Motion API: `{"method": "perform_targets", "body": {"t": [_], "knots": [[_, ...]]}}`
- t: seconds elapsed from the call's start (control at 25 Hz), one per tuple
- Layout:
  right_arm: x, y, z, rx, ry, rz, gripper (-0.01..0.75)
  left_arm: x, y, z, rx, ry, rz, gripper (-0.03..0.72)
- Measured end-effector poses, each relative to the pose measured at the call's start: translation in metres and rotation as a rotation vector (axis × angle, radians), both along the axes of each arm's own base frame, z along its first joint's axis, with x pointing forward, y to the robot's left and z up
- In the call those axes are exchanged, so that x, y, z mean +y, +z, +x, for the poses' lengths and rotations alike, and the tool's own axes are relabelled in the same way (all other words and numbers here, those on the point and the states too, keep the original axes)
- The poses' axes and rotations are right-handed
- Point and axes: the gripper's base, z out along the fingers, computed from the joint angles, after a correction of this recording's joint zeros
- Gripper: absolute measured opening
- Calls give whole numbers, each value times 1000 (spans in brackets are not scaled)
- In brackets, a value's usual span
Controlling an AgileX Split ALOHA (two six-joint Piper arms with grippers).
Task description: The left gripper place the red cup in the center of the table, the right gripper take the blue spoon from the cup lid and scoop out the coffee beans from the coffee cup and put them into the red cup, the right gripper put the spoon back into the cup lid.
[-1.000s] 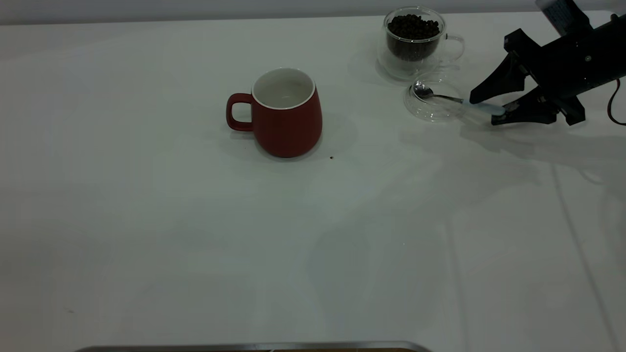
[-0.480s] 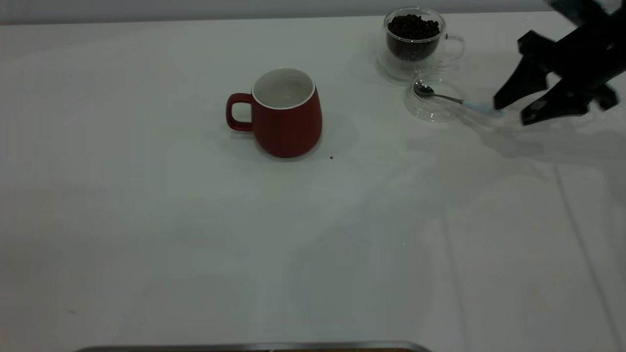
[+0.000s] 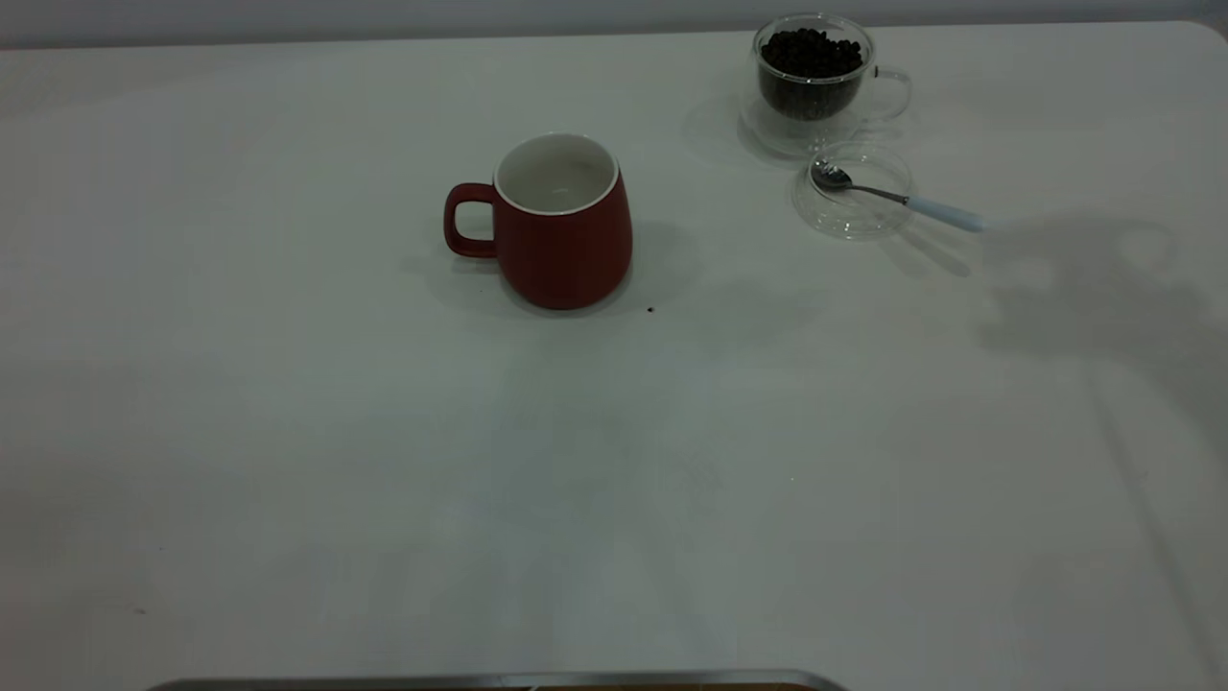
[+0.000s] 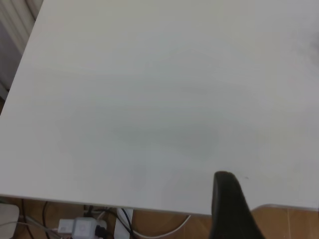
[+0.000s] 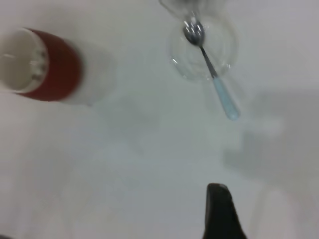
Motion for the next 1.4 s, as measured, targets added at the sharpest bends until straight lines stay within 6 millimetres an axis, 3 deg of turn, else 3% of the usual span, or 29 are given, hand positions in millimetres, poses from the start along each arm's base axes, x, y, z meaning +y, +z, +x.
{"method": "perform_targets", "body": {"t": [0.2,0.36,0.52,0.76,0.96,1.2,1.32,1.4], "knots": [[2,67,-54,-130,20,-1,512,0,0,0,0,-1,1,480],[4,91,-91,-125,48,-4,512,0,0,0,0,-1,1,480],[3,99,-118,-73,32,-11,512,0,0,0,0,-1,1,480],[-9,78,-155,-26,-69,-123,512,0,0,0,0,-1,1,480],[-14,59,-218,-81,-104,-182,512,0,0,0,0,-1,1,480],[-12,48,-313,-382,-128,-175,512,0,0,0,0,-1,1,480],[-12,30,-341,-483,-122,-187,512,0,0,0,0,0,0,480],[-12,17,-349,-516,-125,-187,512,0,0,0,0,0,0,480]]}}
